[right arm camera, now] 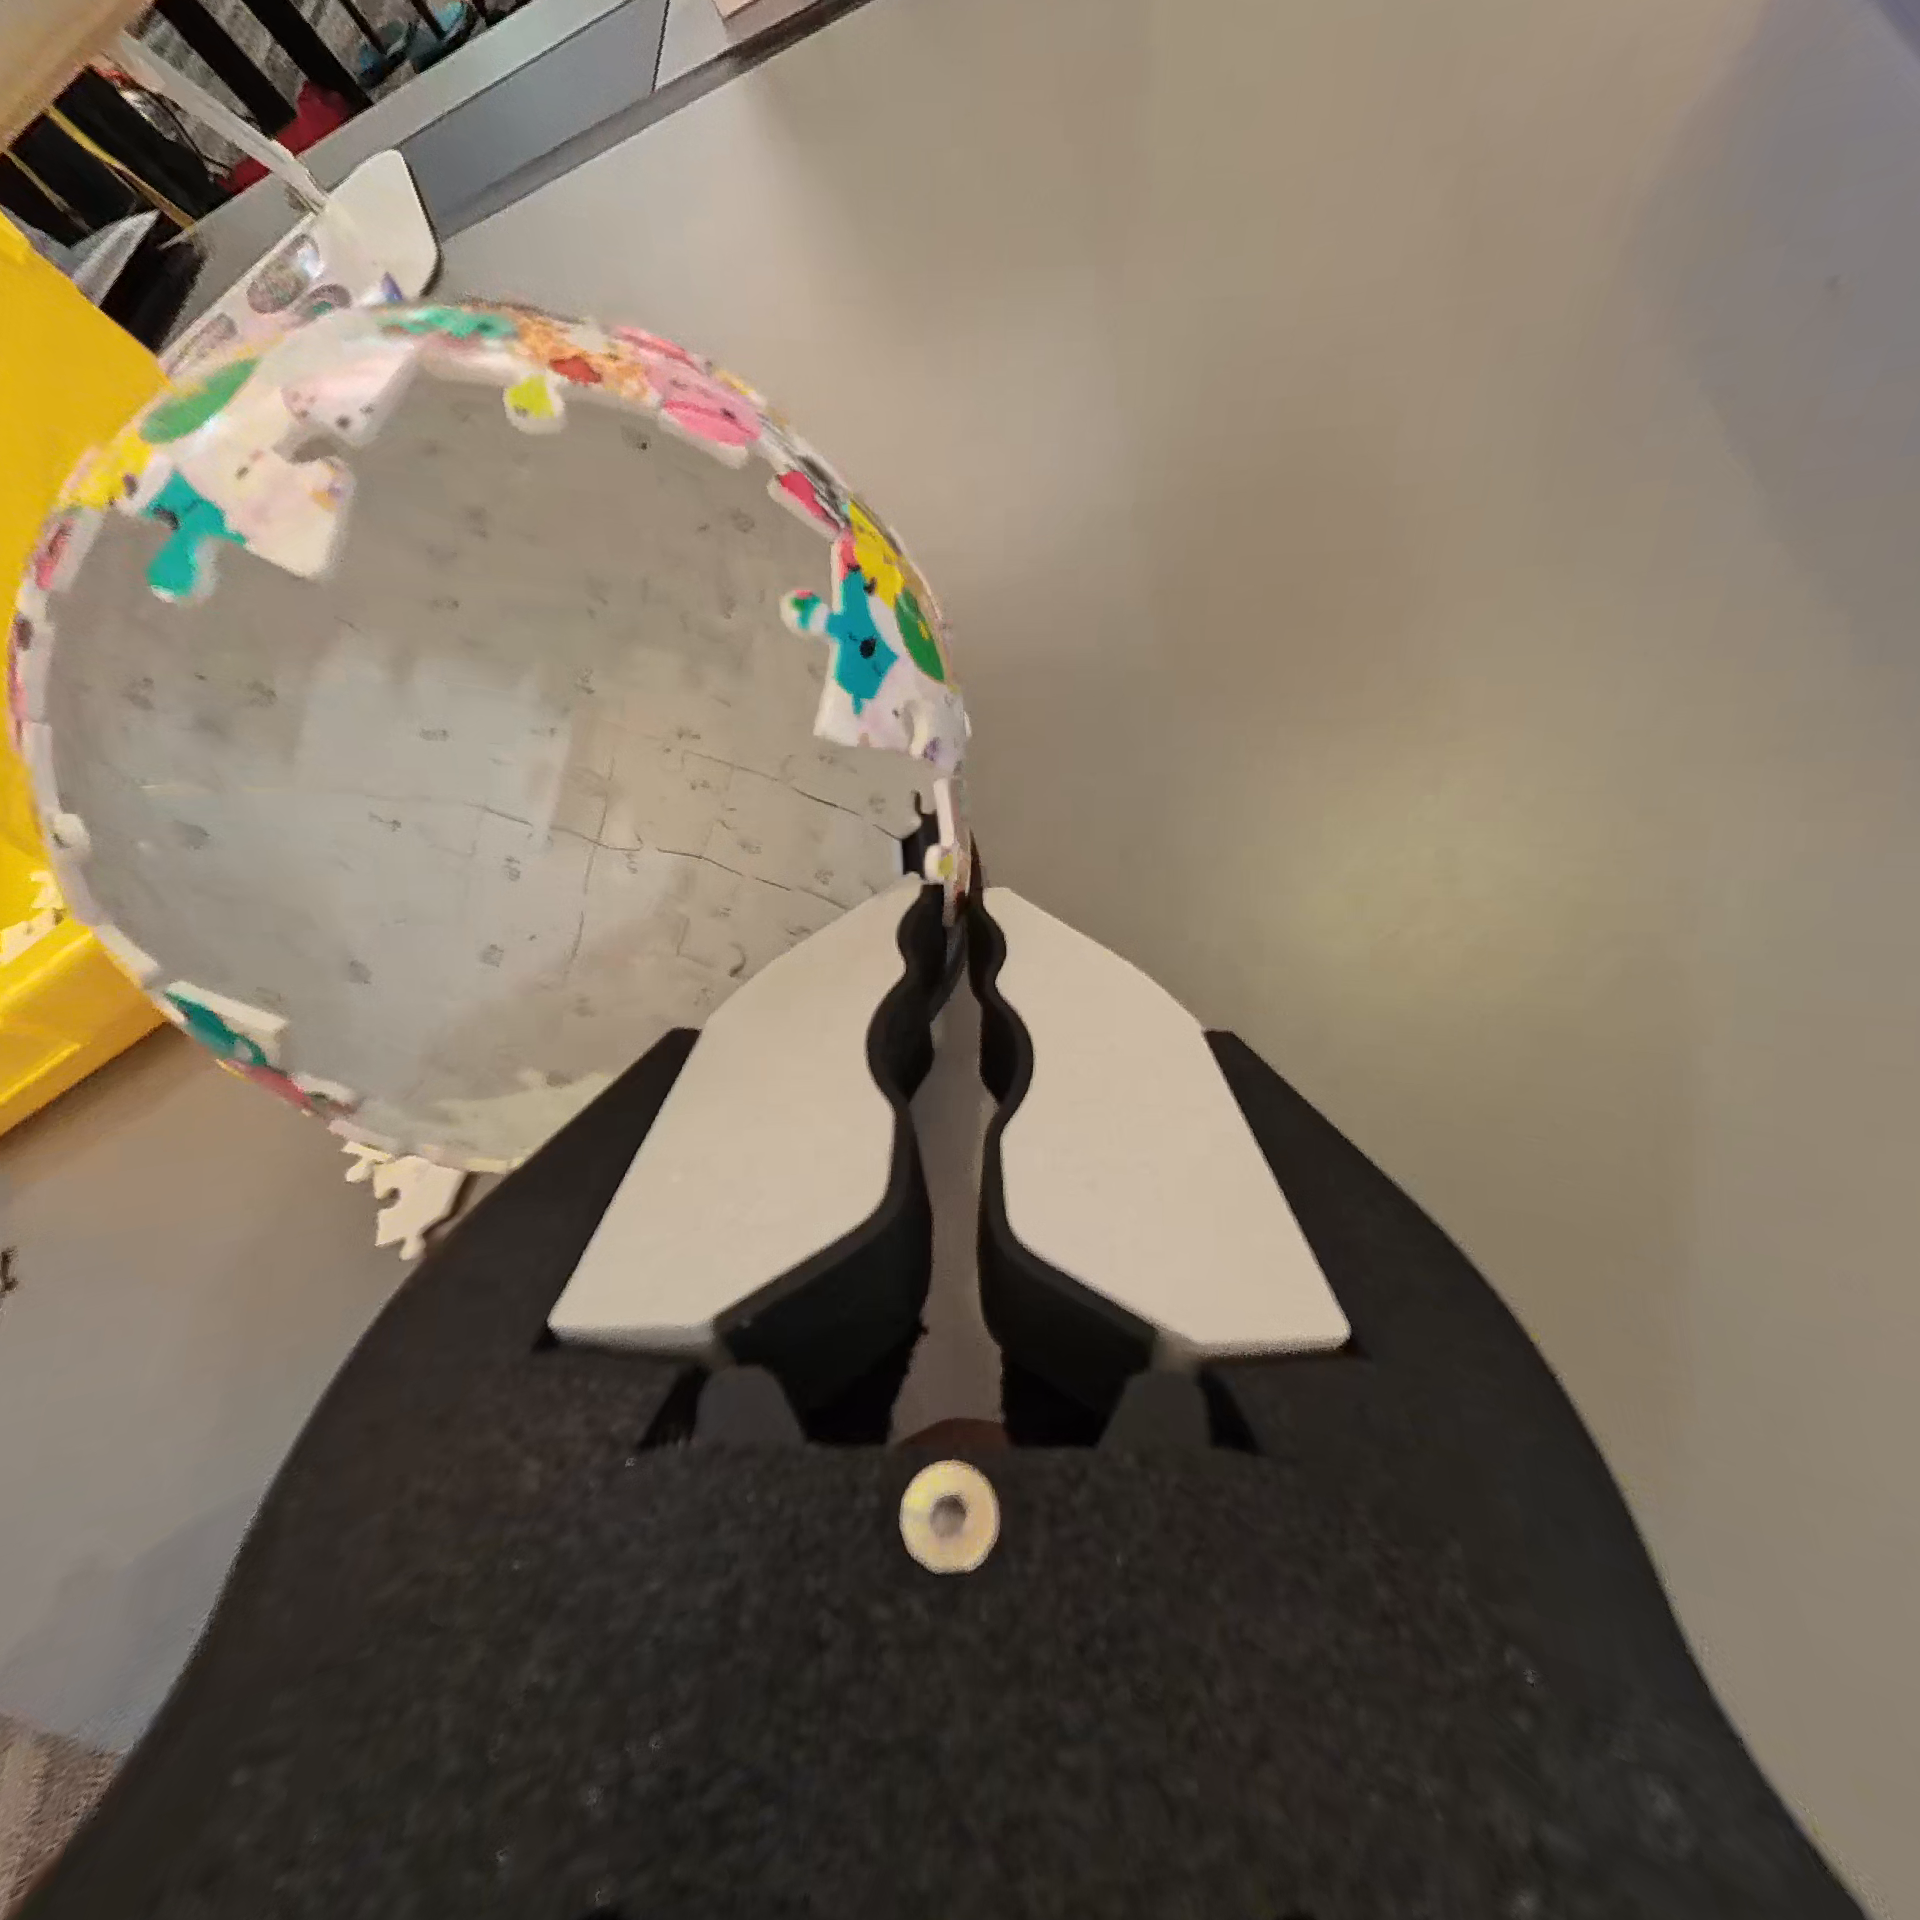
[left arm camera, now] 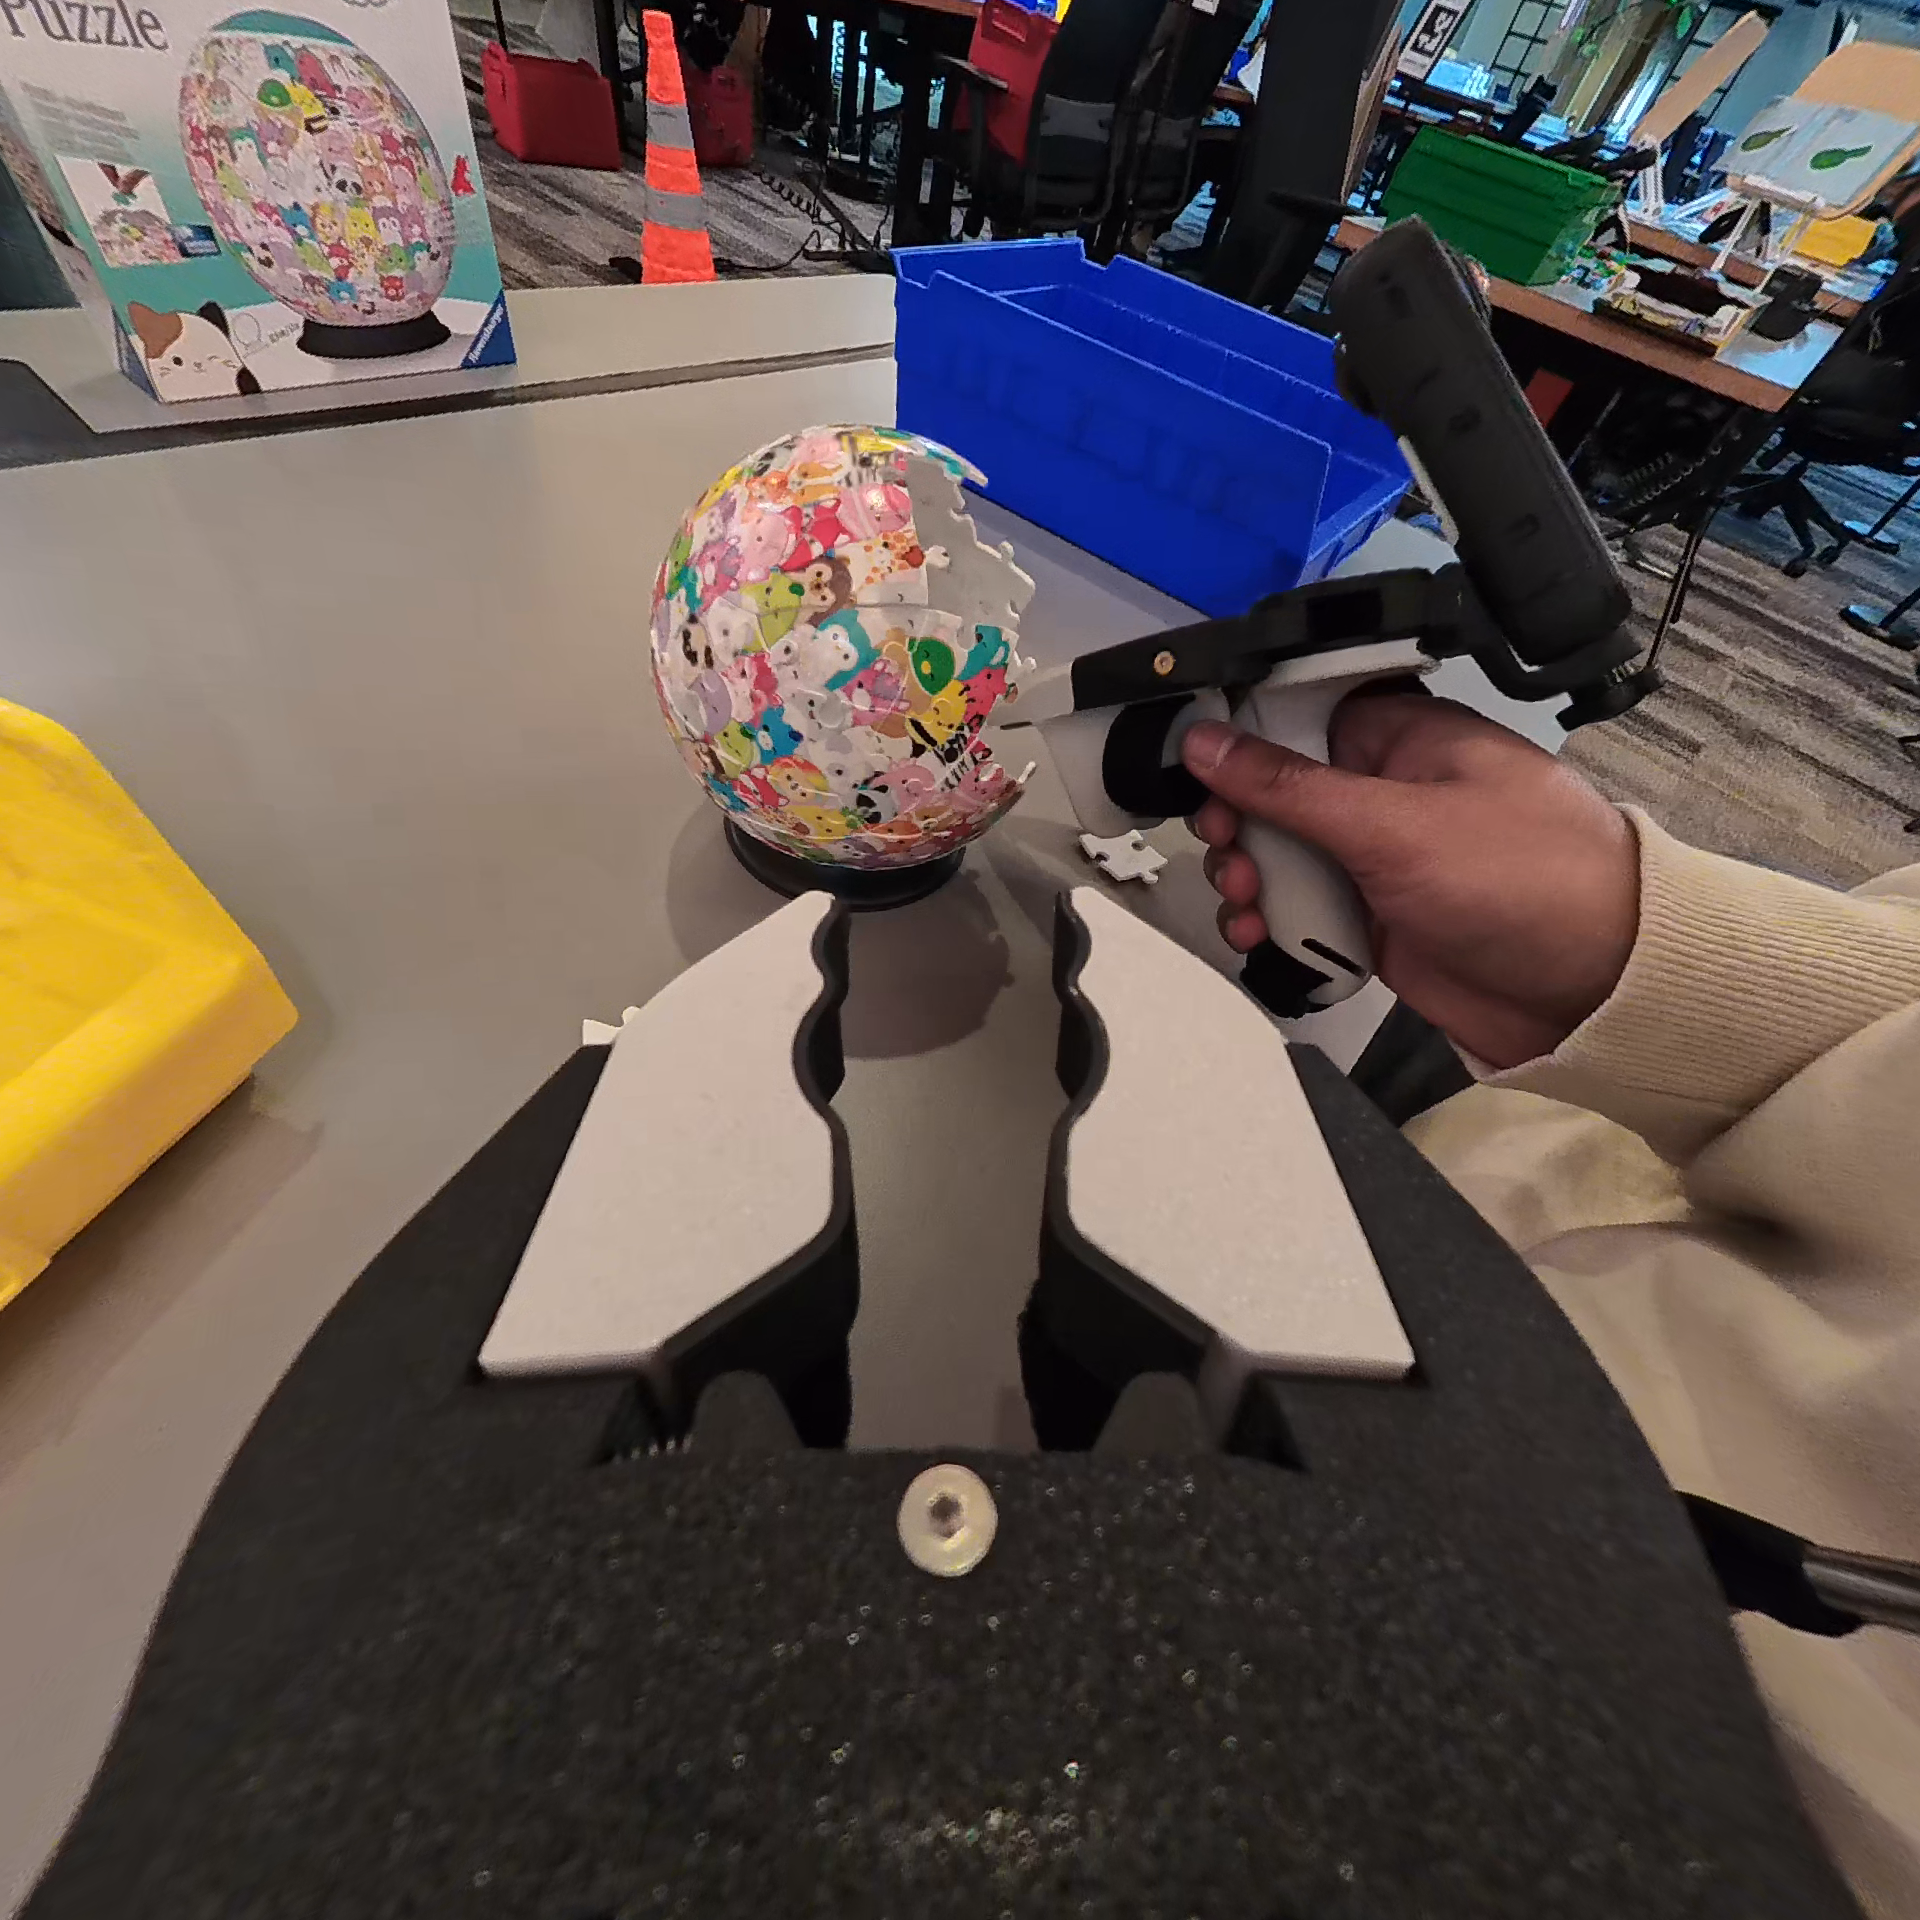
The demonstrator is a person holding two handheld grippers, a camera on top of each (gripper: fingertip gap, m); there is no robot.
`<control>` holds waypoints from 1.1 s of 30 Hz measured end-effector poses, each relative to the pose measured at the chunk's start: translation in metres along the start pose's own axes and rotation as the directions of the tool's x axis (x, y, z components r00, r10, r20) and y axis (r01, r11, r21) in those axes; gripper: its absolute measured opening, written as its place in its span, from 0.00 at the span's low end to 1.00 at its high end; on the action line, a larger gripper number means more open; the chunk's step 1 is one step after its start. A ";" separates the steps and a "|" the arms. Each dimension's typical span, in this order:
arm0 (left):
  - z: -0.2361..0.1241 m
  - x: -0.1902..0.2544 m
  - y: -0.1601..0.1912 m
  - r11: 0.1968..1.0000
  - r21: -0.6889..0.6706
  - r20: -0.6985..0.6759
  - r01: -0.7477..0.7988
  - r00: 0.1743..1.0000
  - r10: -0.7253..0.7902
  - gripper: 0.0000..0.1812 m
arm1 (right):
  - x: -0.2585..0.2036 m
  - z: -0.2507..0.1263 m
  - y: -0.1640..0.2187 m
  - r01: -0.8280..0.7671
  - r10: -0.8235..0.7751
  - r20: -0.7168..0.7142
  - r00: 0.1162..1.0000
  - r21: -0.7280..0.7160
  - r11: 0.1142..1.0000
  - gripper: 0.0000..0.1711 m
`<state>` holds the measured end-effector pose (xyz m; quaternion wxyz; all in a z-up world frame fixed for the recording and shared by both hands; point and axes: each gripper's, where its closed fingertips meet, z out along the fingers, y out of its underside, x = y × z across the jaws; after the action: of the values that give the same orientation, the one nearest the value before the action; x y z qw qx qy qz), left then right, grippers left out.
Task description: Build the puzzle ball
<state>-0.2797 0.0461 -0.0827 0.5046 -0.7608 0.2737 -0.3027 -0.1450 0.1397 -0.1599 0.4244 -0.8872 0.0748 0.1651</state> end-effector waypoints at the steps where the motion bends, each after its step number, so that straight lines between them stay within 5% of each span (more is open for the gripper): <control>1: 0.000 0.000 0.000 1.000 0.002 0.000 0.001 1.000 -0.001 0.20 | 0.000 0.000 0.000 -0.008 0.008 0.002 1.000 0.000 1.000 0.02; 16: -0.003 -0.001 -0.003 1.000 0.014 -0.007 0.012 1.000 -0.012 0.20 | -0.002 0.003 -0.003 -0.102 0.102 0.027 0.994 -0.003 0.995 0.02; 33: -0.004 -0.003 -0.003 1.000 0.017 -0.006 0.020 1.000 -0.020 0.20 | 0.003 0.012 -0.015 0.010 -0.009 -0.022 1.000 0.080 0.997 0.07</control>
<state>-0.2844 0.0466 -0.0786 0.5071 -0.7583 0.2652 -0.3122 -0.1414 0.1589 -0.1571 0.4594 -0.8716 0.0817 0.1503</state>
